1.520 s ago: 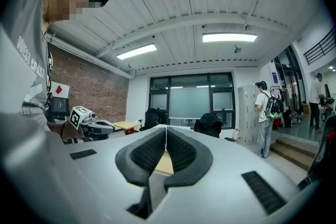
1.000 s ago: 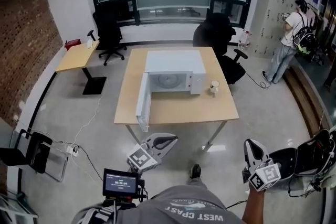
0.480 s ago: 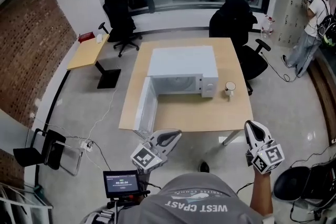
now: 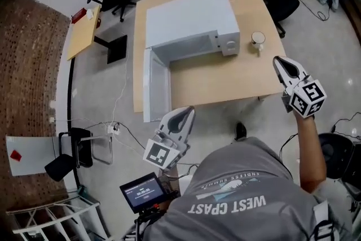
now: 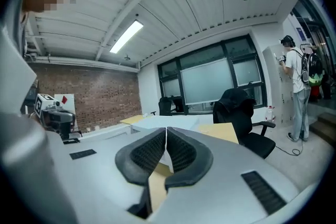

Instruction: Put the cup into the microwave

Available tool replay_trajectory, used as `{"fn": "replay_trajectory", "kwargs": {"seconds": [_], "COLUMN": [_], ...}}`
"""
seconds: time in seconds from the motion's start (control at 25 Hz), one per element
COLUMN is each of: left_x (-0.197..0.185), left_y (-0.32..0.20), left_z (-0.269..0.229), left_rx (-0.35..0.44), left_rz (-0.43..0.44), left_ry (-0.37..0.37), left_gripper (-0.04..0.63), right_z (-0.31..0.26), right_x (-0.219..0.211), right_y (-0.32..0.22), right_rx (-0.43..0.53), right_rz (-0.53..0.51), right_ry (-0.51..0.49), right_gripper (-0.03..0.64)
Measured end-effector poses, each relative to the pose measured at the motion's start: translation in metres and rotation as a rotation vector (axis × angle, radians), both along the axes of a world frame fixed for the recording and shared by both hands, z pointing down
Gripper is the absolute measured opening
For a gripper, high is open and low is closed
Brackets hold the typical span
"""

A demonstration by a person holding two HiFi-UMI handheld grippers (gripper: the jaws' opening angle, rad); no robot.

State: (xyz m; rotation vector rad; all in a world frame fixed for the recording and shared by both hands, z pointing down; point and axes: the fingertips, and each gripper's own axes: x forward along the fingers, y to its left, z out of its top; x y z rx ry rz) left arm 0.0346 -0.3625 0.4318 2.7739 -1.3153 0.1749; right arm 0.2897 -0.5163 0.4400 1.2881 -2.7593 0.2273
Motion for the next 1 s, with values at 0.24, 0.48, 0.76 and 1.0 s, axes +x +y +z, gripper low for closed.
{"fn": "replay_trajectory", "kwargs": {"seconds": [0.24, 0.48, 0.76, 1.0], "left_x": [-0.019, -0.011, -0.008, -0.012], "left_y": [-0.005, -0.037, -0.05, -0.054], "left_z": [0.027, 0.04, 0.052, 0.062], "left_rx": [-0.12, -0.142, -0.182, -0.223], "left_rz": [-0.051, -0.082, -0.105, -0.136], "left_ry": [0.009, -0.004, -0.033, -0.048], "left_gripper": [0.021, 0.021, 0.021, 0.021], "right_z": [0.086, 0.155, 0.244, 0.311], "right_x": [0.01, 0.032, 0.034, 0.029], "right_y": [-0.052, -0.123, -0.168, -0.191], "right_rx": [-0.138, -0.222, -0.323, -0.432], "right_rz": [0.078, 0.103, 0.112, 0.142], "right_ry": [0.011, 0.113, 0.175, 0.263], "right_gripper": [0.02, 0.02, 0.022, 0.183]}}
